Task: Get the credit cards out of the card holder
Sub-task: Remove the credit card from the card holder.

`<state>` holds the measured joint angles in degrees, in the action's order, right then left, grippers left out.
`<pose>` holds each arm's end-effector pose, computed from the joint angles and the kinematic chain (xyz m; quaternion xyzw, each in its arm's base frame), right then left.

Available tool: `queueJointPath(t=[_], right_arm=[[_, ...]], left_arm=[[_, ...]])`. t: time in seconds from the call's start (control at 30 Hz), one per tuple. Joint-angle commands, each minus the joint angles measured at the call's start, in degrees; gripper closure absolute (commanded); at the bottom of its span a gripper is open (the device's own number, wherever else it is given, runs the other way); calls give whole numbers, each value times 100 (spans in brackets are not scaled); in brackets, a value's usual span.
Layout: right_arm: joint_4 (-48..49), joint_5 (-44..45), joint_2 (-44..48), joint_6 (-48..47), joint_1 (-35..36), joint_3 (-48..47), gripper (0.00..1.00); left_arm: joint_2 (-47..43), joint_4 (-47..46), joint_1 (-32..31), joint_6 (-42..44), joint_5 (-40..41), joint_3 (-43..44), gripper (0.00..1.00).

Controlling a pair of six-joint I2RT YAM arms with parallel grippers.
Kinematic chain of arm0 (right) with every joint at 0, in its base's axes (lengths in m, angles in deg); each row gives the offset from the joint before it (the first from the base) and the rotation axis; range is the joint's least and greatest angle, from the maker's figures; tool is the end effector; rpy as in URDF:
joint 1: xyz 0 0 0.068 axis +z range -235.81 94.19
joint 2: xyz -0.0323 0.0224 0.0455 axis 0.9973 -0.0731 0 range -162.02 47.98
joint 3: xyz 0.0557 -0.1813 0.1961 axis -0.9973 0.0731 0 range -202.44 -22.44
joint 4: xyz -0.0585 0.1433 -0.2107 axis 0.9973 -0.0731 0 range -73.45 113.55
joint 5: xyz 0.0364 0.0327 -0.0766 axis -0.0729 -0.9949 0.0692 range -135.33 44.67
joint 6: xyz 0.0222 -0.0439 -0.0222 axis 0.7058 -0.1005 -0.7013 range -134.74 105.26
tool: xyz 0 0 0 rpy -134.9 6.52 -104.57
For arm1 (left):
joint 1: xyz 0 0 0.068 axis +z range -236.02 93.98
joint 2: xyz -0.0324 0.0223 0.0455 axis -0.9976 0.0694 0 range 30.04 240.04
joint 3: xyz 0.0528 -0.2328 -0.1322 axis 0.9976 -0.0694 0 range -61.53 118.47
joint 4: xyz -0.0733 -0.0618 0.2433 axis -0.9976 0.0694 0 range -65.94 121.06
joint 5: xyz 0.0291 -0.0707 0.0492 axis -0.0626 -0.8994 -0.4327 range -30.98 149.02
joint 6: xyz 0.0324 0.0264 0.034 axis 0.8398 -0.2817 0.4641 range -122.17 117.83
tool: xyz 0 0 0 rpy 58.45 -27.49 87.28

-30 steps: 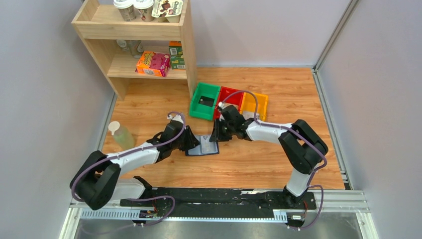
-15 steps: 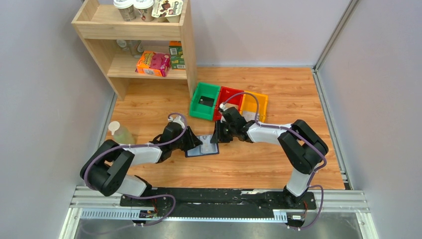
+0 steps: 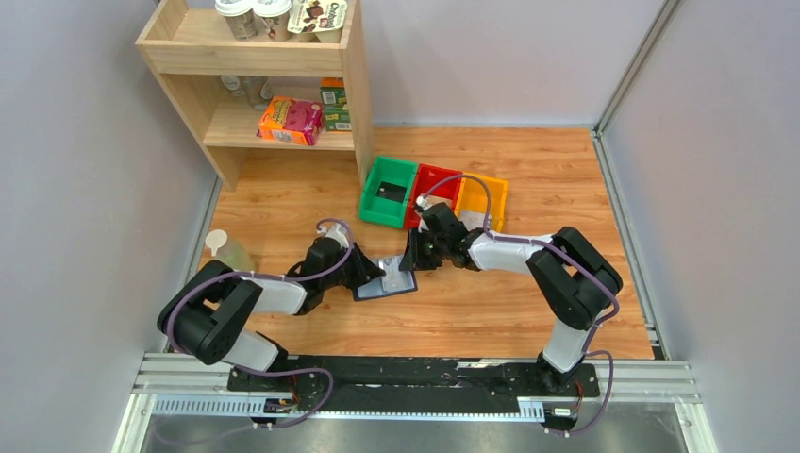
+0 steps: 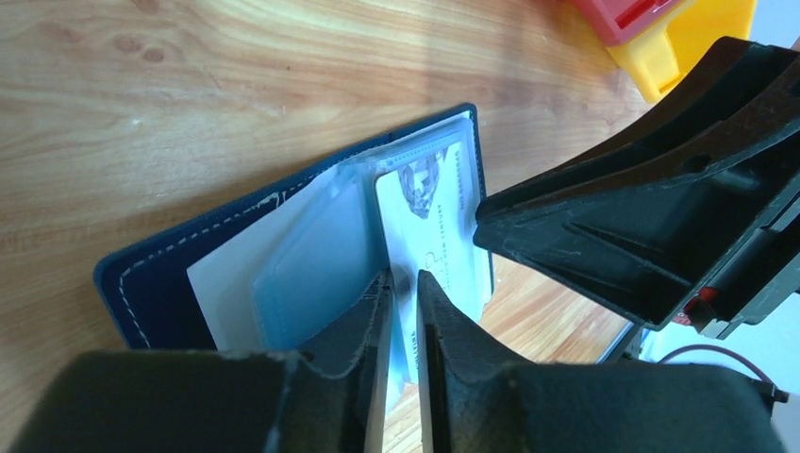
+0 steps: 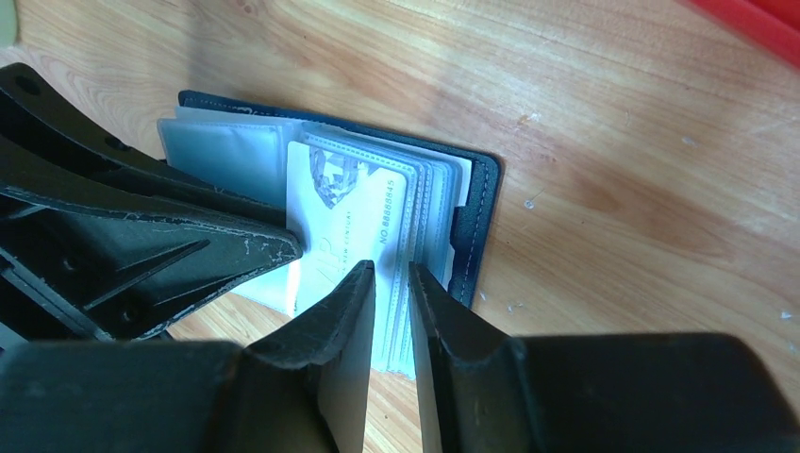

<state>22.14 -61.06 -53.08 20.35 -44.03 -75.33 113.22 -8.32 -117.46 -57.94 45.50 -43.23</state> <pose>0.2538 0.2396 0.1476 -0.1014 0.9253 0.3133 0.1882 0.1992 -0.1316 0.1210 -0.1281 0.8630 -0.4042 0.2747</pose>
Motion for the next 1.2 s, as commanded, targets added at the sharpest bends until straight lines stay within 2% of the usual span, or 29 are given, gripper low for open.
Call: queueJointPath(t=[0.0,0.23,0.43,0.77,0.93,1.17], right_arm=[[71,8,-151,-116,14,50,74],[53,105,-222,-152,6,111,76],[62,166,-230,-152,-12,164,77],[-87,105,199,-169,-30,6,74],[88,-351,464,-152,58,-134,72],[738,-958,210,147,129,-240,78]], left_arm=[[58,-682,50,-250,-265,-134,80],[-258,-709,121,-365,-204,-380,94],[-539,-480,147,-303,-63,-679,100],[-908,266,147,-277,209,-793,100],[-1075,408,138,-224,227,-715,100],[-1032,391,138,-241,192,-627,100]])
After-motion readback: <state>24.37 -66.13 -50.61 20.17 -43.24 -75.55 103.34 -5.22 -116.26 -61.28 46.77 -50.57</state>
